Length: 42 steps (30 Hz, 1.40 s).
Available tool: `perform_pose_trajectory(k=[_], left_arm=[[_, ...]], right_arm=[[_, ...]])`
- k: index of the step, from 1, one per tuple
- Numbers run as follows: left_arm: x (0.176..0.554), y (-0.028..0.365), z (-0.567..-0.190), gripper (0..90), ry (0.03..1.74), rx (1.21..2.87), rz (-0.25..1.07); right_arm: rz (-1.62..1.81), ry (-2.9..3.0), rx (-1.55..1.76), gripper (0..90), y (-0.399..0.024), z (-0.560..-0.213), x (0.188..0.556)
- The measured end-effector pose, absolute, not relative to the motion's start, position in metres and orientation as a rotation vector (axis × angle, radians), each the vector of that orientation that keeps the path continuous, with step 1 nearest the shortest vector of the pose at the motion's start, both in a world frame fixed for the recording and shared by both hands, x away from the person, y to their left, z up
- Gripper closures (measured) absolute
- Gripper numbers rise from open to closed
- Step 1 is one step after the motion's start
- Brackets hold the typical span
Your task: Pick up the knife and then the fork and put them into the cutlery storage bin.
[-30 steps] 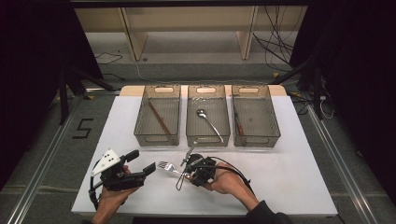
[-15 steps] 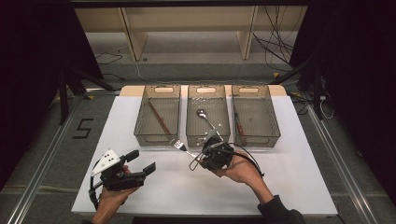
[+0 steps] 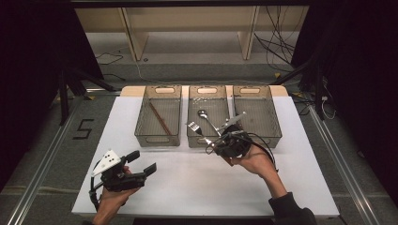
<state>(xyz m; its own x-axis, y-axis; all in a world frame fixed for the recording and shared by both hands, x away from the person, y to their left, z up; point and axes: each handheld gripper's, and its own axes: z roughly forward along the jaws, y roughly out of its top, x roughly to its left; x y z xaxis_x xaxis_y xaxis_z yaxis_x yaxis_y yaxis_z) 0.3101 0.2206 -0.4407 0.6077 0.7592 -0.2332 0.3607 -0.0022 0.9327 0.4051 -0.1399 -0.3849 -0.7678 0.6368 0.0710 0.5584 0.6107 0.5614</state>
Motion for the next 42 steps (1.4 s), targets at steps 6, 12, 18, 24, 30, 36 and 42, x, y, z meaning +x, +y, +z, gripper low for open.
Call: perform_pose_trajectory(k=[6,12,18,24,30,36,42], left_arm=[[0.31,0.221,-0.441,12.8,0.955,1.606,0.405],[0.31,0.221,-0.441,12.8,0.954,1.607,0.404],[0.31,0.221,-0.441,12.8,0.955,1.607,0.404],[0.31,0.22,-0.441,12.8,0.954,1.608,0.404],[0.31,0.22,-0.441,12.8,0.954,1.607,0.403],[0.31,0.22,-0.441,12.8,0.955,1.606,0.403],[0.31,0.22,-0.441,12.8,0.954,1.606,0.402]], right_arm=[[0.902,2.65,1.054,77.3,-0.155,-0.38,0.412],[0.919,2.612,1.095,77.2,-0.165,-0.377,0.418],[0.931,2.574,1.135,77.2,-0.175,-0.372,0.425],[0.937,2.528,1.182,77.2,-0.187,-0.367,0.434],[0.94,2.497,1.222,77.2,-0.197,-0.364,0.441],[0.942,2.47,1.259,77.2,-0.204,-0.363,0.449],[0.942,2.434,1.3,77.2,-0.213,-0.36,0.459]])
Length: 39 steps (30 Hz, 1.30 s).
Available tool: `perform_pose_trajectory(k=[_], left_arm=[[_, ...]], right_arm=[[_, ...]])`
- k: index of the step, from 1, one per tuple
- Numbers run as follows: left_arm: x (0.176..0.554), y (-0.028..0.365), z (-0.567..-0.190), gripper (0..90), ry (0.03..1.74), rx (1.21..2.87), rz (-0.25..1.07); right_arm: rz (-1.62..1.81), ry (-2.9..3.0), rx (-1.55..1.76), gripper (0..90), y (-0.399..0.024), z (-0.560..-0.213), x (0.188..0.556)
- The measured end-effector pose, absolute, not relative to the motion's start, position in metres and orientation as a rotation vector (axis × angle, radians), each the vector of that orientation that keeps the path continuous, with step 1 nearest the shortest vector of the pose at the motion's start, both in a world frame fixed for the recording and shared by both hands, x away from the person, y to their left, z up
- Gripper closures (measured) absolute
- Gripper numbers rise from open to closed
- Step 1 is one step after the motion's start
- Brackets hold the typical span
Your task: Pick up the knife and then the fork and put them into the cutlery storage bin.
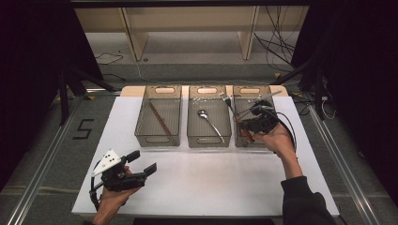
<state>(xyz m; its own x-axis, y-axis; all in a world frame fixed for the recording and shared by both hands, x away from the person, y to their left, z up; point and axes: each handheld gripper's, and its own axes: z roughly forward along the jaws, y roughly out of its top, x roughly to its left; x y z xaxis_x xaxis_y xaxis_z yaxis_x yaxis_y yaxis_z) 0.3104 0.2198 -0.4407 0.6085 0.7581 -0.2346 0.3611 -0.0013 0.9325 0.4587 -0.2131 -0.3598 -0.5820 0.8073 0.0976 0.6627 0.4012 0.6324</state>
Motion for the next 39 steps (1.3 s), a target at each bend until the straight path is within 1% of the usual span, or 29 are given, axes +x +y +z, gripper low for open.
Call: perform_pose_trajectory(k=[22,39], left_arm=[[0.31,0.22,-0.441,12.8,0.954,1.606,0.402],[0.31,0.22,-0.441,12.8,0.954,1.605,0.402]], right_arm=[[0.92,2.337,1.445,77.2,-0.236,-0.359,0.487],[0.878,2.261,1.603,77.1,-0.25,-0.376,0.508]])
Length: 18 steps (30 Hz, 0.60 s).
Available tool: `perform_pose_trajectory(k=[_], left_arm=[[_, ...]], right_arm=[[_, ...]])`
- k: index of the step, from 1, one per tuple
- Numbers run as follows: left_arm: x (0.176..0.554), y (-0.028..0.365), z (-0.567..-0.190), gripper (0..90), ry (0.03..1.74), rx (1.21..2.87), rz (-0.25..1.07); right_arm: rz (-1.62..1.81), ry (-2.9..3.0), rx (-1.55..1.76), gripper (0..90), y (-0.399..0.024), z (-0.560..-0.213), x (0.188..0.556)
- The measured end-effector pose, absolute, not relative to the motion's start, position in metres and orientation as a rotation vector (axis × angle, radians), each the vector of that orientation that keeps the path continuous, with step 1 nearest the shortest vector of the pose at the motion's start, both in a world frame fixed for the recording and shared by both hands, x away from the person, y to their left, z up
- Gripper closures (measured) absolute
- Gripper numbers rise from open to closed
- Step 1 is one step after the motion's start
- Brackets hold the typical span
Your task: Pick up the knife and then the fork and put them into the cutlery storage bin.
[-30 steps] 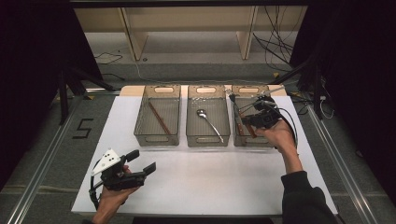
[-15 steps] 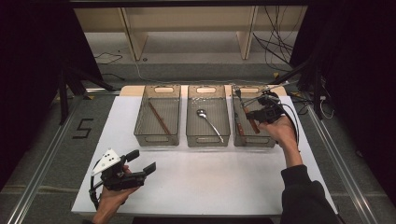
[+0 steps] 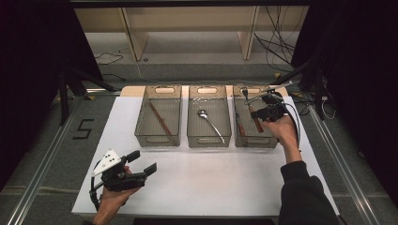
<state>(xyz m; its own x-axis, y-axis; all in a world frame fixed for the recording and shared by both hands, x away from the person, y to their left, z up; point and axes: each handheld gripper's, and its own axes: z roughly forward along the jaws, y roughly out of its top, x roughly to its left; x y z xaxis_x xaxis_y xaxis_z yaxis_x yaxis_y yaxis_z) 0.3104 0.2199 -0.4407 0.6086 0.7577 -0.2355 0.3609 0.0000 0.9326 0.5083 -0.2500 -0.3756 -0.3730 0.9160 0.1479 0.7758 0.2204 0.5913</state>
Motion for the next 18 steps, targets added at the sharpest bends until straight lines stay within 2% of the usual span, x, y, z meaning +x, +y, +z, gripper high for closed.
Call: perform_pose_trajectory(k=[18], left_arm=[[0.31,0.22,-0.441,12.8,0.953,1.605,0.402]], right_arm=[[0.829,2.235,1.709,77.0,-0.252,-0.398,0.515]])
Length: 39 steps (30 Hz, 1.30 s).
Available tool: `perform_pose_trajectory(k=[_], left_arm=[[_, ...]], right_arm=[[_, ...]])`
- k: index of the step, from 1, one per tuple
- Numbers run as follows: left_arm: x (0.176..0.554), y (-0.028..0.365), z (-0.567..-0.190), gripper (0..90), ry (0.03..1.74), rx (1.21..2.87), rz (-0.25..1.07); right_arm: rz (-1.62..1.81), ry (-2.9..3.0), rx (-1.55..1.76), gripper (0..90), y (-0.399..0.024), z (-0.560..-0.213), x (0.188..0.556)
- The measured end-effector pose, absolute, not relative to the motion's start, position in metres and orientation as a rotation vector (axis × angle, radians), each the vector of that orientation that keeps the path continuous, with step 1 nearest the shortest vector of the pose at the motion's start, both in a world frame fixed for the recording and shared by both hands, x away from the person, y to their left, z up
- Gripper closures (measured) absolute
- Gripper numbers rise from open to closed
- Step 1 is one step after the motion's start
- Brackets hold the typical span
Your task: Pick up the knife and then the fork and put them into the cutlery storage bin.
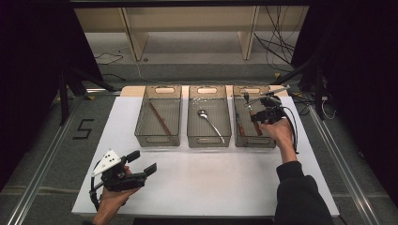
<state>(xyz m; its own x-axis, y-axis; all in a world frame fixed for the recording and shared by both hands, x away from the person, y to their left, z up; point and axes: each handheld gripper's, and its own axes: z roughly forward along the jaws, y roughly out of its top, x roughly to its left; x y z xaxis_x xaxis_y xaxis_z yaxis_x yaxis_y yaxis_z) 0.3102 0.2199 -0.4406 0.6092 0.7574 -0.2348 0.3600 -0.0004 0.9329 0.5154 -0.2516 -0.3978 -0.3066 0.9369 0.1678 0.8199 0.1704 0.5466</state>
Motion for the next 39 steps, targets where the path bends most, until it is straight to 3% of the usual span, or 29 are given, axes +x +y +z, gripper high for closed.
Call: perform_pose_trajectory(k=[16,20,39], left_arm=[[0.31,0.22,-0.441,12.8,0.952,1.605,0.402],[0.31,0.22,-0.441,12.8,0.953,1.605,0.402],[0.31,0.219,-0.441,12.8,0.954,1.607,0.401]], right_arm=[[0.787,2.228,1.771,75.5,-0.246,-0.413,0.518],[0.831,2.236,1.782,61.4,-0.247,-0.411,0.518],[1.038,2.255,1.61,37.6,-0.235,-0.395,0.491]])
